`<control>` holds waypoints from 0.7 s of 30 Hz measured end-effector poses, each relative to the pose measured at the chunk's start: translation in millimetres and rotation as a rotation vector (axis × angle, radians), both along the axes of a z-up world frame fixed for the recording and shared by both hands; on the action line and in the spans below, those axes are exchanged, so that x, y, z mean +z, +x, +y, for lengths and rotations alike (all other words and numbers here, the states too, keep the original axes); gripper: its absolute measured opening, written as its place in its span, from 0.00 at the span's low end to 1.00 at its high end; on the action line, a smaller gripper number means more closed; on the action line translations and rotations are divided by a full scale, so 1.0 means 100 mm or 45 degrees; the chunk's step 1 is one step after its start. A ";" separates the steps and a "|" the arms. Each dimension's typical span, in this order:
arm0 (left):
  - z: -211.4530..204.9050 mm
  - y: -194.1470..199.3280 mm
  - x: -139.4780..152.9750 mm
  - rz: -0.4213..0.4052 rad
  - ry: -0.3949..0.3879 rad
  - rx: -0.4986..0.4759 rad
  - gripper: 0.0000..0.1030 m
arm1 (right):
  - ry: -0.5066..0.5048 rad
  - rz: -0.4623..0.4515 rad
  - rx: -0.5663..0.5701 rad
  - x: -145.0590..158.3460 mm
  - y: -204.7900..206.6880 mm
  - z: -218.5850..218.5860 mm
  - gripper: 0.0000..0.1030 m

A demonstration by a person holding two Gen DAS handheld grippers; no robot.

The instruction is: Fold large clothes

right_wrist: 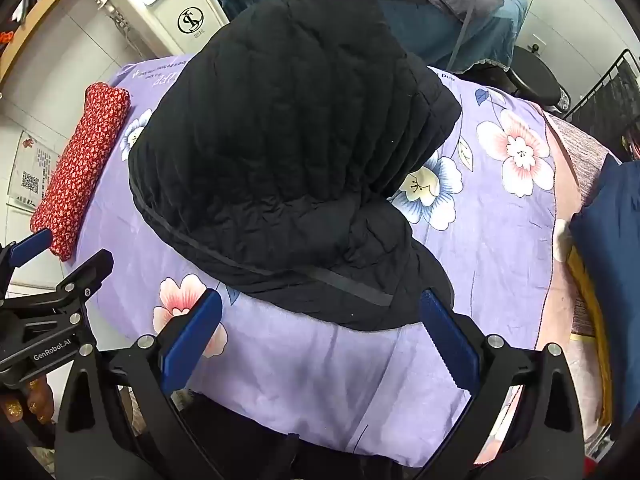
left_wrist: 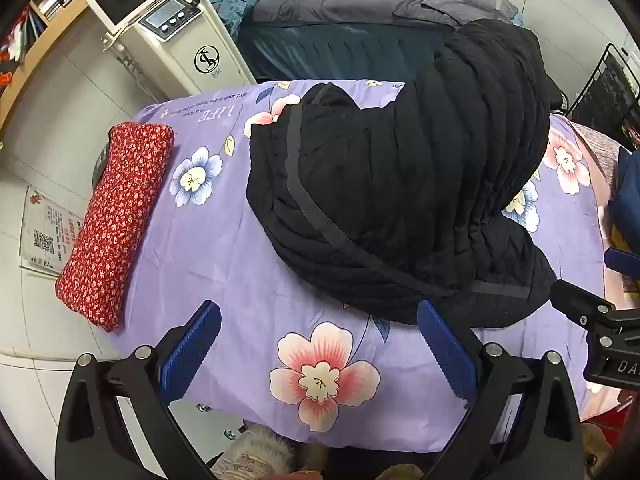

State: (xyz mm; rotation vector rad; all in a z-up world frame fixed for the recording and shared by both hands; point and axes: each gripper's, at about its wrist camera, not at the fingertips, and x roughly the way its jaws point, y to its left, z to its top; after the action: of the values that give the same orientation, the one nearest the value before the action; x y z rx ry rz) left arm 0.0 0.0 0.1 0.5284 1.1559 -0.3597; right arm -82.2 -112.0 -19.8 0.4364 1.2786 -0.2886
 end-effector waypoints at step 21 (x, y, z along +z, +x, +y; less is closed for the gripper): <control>0.06 0.01 -0.05 0.016 0.013 0.009 0.94 | 0.005 0.014 0.010 -0.04 0.01 -0.04 0.95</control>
State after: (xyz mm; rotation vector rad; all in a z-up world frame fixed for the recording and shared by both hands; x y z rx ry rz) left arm 0.9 5.8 -4.9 0.5320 1.1720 -0.3518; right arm -80.9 -116.3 -23.4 0.4336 1.2915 -0.2823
